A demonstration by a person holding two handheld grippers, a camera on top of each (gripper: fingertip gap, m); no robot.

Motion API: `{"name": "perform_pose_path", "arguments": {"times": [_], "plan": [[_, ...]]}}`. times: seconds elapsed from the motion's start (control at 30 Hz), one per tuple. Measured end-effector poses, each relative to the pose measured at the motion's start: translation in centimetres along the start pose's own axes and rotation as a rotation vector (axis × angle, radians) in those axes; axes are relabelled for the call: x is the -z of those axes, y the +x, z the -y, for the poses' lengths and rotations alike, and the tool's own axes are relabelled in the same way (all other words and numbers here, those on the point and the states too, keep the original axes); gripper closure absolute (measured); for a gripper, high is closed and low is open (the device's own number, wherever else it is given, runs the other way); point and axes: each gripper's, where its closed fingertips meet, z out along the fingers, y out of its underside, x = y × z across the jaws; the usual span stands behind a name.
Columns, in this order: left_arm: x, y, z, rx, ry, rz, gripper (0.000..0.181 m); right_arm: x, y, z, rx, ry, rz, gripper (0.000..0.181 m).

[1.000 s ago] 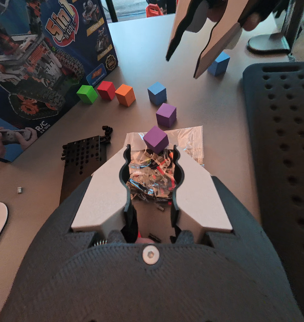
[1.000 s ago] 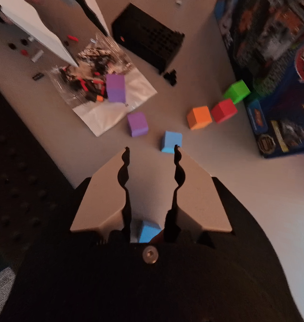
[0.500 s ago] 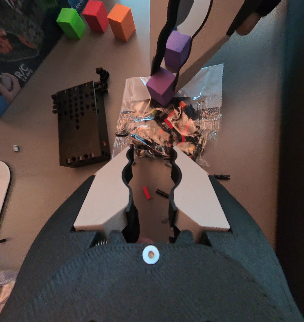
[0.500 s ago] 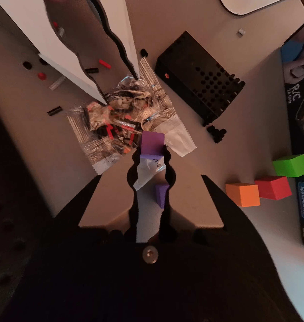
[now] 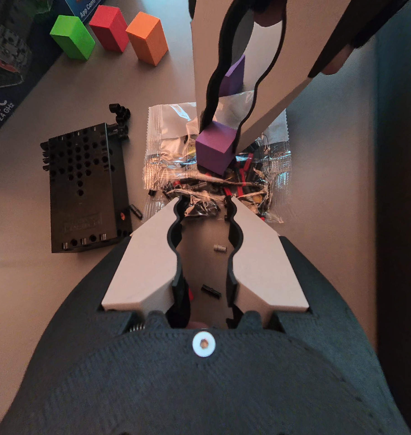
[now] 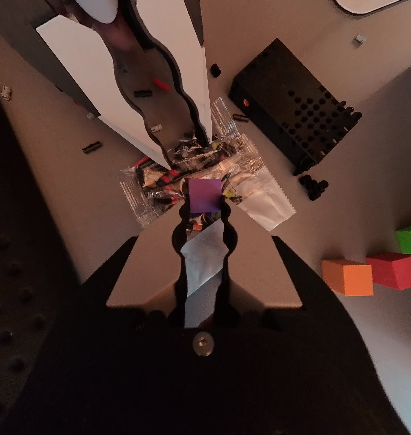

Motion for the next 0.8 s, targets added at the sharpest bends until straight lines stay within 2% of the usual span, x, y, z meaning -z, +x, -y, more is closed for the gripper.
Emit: {"name": "perform_pose_path", "arguments": {"times": [0.07,0.13,0.27,0.47,0.63,0.67,0.73,0.8], "plan": [[0.2,-0.3,0.0,0.005,0.001,0.007,0.143,0.1,-0.2,0.2,-0.004,0.017,0.006,0.153],[0.7,-0.5,0.0,0.013,0.009,0.012,0.140,0.5,0.0,0.1,-0.019,0.022,0.001,0.142],[1.5,-0.5,0.4,0.016,0.042,0.011,0.138,2.2,0.7,0.5,-0.043,0.071,-0.011,0.141],[1.6,0.0,1.4,-0.012,0.072,0.006,0.140,3.7,1.6,-0.4,-0.027,0.033,-0.060,0.138],[0.4,0.7,0.8,-0.038,0.020,-0.006,0.140,0.7,0.0,0.7,-0.008,0.019,-0.017,0.138],[0.2,0.7,0.6,-0.040,0.011,-0.006,0.140,0.0,0.0,0.8,-0.004,0.008,-0.023,0.140],[0.0,0.7,0.5,-0.034,0.009,-0.006,0.141,-0.7,-0.2,1.0,-0.010,0.007,-0.004,0.156],[-0.2,0.7,0.7,-0.033,0.016,-0.008,0.143,-0.6,-0.1,1.0,-0.007,-0.002,0.000,0.156]]}}
